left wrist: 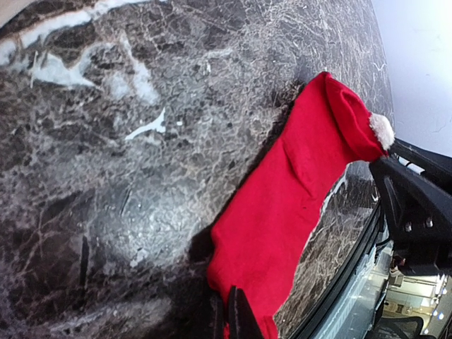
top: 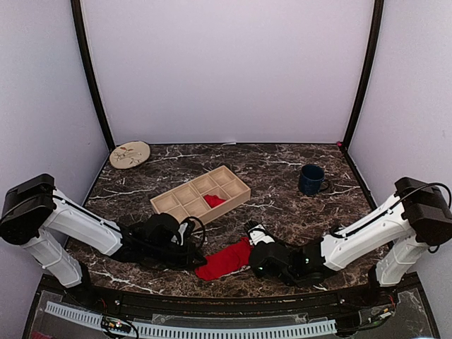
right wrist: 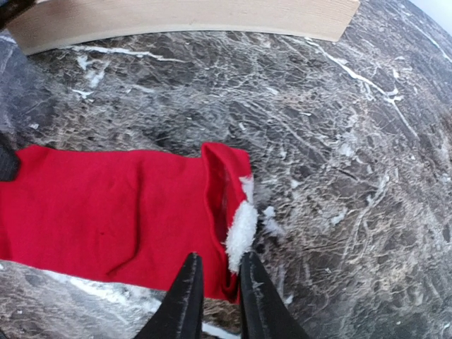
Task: Roll the socks
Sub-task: Adjust the sock at the center of the board.
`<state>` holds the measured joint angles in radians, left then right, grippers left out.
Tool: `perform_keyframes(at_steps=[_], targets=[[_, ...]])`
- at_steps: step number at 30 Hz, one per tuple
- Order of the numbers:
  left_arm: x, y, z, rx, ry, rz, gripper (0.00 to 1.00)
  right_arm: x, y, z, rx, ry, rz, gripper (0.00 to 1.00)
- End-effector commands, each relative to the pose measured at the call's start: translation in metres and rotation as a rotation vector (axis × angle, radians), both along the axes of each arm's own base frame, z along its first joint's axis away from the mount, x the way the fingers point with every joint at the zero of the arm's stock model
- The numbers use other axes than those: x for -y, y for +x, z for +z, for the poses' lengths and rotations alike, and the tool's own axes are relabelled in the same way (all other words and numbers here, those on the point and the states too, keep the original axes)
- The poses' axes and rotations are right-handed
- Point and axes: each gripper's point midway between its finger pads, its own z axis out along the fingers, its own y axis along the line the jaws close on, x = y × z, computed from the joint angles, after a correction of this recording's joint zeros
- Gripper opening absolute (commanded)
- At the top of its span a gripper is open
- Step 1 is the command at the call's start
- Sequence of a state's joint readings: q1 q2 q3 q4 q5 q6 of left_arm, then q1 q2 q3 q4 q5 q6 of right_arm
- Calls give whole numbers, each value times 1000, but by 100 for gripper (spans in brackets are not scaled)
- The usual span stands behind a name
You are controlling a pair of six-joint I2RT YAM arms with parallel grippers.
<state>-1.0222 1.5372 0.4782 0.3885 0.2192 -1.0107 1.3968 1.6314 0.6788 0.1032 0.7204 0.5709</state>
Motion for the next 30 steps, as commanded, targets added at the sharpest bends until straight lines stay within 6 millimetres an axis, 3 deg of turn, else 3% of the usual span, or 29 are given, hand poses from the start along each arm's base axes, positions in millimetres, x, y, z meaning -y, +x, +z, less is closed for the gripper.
perform_keyframes(at_steps=[1, 6, 15, 21, 25, 30], targets=[[13, 4, 5, 13, -44, 5, 0, -7, -14, 15, -15, 41, 48, 22], [18, 5, 6, 17, -49, 1, 0, -6, -21, 16, -44, 48, 62, 31], [17, 4, 3, 14, -38, -2, 0, 2, -27, 11, -96, 95, 33, 34], [11, 3, 0, 14, -19, 7, 0, 37, -4, 39, -97, 213, -173, 35], [8, 1, -3, 5, -12, 12, 0, 62, 12, 40, -172, 311, -303, 35], [6, -1, -4, 1, -5, 4, 0, 70, 18, 31, -335, 494, -373, 38]])
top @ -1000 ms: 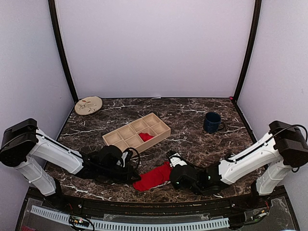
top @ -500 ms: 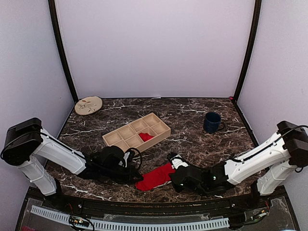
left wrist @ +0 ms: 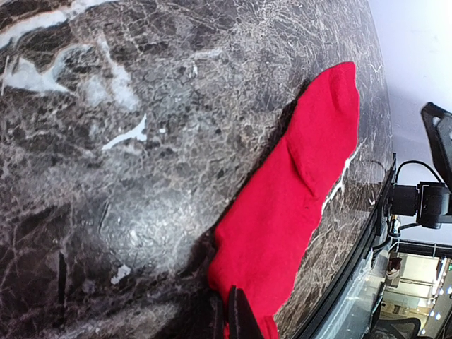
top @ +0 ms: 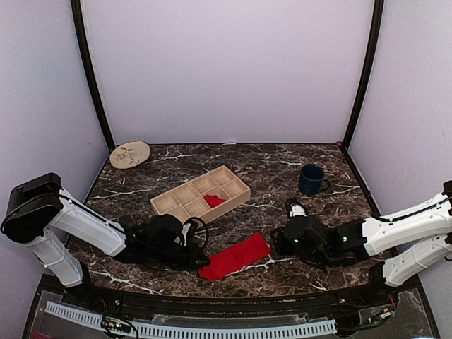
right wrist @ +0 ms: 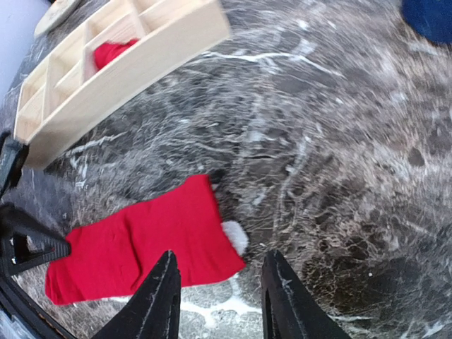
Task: Roll the socks
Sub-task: Adjust the sock at the center of the board, then pass from the left arm to the right
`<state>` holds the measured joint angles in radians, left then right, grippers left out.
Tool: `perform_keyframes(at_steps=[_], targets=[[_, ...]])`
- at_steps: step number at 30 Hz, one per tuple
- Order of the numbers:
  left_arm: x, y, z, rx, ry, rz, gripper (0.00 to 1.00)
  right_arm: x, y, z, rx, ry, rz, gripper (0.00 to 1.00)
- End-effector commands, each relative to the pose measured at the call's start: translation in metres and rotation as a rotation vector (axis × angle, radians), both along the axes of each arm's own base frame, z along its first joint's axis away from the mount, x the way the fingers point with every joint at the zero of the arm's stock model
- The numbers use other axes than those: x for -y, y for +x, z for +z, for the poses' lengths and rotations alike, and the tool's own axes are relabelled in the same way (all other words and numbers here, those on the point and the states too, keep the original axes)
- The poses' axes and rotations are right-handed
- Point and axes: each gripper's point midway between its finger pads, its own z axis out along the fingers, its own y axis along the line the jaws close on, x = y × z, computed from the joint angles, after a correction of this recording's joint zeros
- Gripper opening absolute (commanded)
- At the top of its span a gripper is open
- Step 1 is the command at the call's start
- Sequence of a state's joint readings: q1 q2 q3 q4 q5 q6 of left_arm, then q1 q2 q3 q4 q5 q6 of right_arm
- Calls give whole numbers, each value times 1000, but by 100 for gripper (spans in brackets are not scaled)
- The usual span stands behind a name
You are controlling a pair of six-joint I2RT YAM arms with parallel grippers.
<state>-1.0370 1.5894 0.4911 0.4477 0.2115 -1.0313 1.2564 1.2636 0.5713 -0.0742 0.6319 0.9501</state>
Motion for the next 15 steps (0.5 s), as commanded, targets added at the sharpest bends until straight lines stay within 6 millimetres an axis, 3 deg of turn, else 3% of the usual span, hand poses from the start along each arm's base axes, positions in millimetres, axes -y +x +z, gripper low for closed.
perform_keyframes(at_steps=[1, 6, 15], targets=[[-4, -3, -1, 2, 14, -2, 0, 8, -3, -19, -169, 179, -62, 40], [-6, -6, -3, -4, 20, -12, 0, 3, -5, -31, -261, 343, -66, 52], [-7, -8, -2, -2, 27, -30, 0, -7, -14, -50, -372, 473, -66, 54]])
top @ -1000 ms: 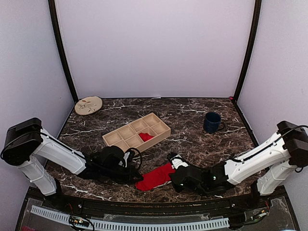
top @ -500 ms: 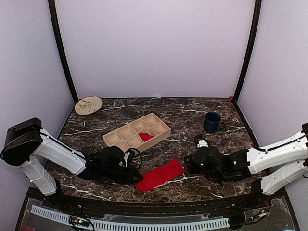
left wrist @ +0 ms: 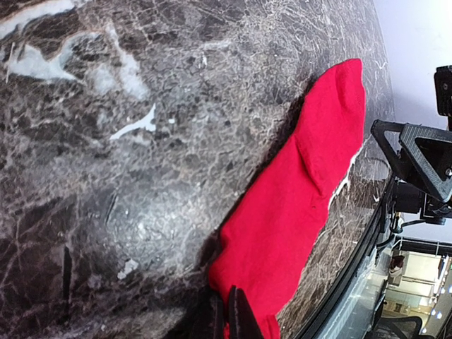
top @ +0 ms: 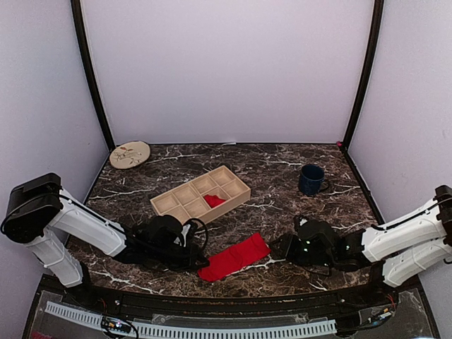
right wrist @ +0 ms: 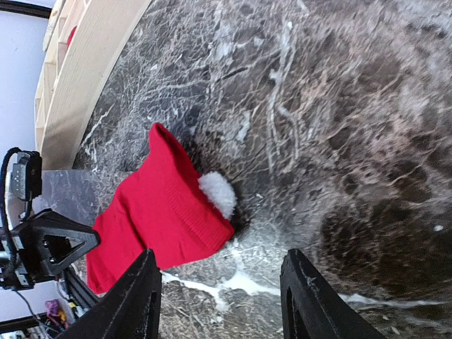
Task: Roll the socks
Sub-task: Pass from the left arm to the right
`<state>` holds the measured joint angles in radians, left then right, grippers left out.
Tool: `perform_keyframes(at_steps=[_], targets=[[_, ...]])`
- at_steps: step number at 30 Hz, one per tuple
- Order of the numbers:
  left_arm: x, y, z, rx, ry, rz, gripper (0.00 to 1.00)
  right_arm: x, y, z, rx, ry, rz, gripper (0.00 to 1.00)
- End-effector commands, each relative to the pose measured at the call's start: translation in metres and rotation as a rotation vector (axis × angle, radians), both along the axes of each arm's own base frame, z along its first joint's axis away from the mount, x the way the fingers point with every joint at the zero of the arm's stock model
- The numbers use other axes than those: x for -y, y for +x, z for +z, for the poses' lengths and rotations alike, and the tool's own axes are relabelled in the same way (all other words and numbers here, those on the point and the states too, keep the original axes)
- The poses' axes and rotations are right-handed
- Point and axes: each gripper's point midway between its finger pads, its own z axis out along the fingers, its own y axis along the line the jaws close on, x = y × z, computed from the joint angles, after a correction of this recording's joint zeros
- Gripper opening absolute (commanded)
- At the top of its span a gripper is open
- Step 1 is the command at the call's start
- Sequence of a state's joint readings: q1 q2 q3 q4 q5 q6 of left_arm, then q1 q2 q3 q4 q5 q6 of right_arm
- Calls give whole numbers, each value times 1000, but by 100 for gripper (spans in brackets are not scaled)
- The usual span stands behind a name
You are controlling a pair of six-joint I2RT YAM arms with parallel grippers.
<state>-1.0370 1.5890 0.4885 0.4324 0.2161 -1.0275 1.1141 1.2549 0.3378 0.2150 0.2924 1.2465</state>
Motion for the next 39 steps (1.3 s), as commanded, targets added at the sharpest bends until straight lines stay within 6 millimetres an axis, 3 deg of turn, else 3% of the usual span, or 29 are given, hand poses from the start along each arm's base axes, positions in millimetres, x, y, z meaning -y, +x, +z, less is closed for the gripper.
perform_keyframes(at_steps=[1, 6, 19, 26, 39], targets=[[-4, -6, 2, 7, 14, -26, 0, -20, -2, 4, -47, 151, 3, 54], [-7, -7, 2, 6, 16, -28, 0, -35, -2, 2, -81, 178, 16, 54], [-6, -5, 7, 20, 11, -28, 0, -48, -3, -6, -183, 300, -48, 53], [-4, -4, 6, 20, 9, -26, 0, -41, -3, -10, -197, 361, -101, 52], [-6, -7, 2, 3, 17, -25, 0, -36, 11, -7, -91, 382, -122, 32]])
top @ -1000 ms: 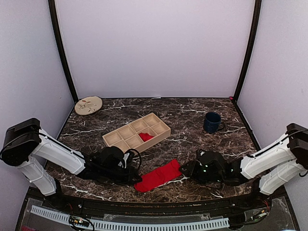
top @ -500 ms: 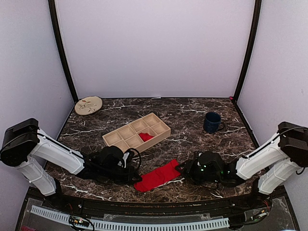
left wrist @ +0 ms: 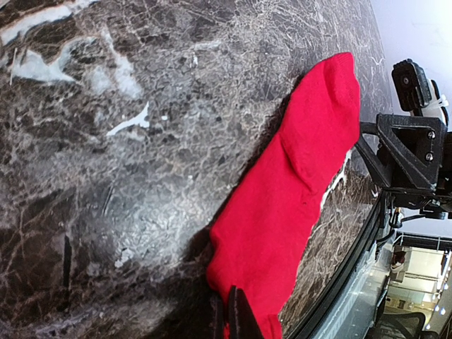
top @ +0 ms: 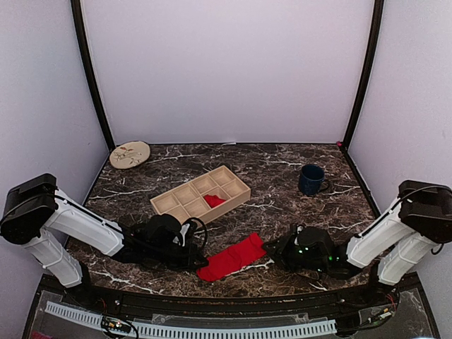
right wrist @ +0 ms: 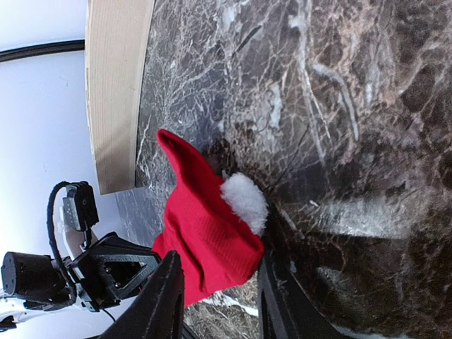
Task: Roll the socks
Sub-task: Pass from the left arm to the right
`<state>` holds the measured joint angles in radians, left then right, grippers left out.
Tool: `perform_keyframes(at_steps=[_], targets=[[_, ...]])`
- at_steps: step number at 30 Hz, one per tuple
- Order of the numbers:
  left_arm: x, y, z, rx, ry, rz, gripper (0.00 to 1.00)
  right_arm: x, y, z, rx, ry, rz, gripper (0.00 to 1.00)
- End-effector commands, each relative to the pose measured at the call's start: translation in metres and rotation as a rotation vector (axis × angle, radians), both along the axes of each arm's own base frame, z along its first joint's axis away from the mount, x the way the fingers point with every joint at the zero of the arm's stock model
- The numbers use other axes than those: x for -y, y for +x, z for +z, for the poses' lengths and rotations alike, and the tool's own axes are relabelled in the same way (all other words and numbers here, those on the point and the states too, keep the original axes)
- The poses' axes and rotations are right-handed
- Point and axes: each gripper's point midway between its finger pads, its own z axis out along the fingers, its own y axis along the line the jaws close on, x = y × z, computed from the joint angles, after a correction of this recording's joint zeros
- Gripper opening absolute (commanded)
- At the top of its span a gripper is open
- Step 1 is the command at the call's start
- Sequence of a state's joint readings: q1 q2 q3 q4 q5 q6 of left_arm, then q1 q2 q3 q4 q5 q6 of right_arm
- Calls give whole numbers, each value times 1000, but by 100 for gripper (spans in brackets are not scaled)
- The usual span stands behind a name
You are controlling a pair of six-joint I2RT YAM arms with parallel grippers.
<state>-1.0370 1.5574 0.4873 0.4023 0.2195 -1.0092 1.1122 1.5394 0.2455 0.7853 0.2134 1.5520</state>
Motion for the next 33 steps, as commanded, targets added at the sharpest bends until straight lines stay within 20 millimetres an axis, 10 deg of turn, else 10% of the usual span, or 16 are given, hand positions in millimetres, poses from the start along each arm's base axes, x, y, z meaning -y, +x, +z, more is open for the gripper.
perform_keyframes(at_steps=[1, 15, 33], targets=[[-4, -5, -4, -11, 16, -11, 0, -2, 8, 5, 51, 19, -15, 32], [-8, -8, -8, -19, 26, -12, 0, -12, 15, -1, 117, -77, 48, 0], [-18, -9, -3, -16, 13, 32, 17, -31, 23, 33, 488, -724, 413, 0]])
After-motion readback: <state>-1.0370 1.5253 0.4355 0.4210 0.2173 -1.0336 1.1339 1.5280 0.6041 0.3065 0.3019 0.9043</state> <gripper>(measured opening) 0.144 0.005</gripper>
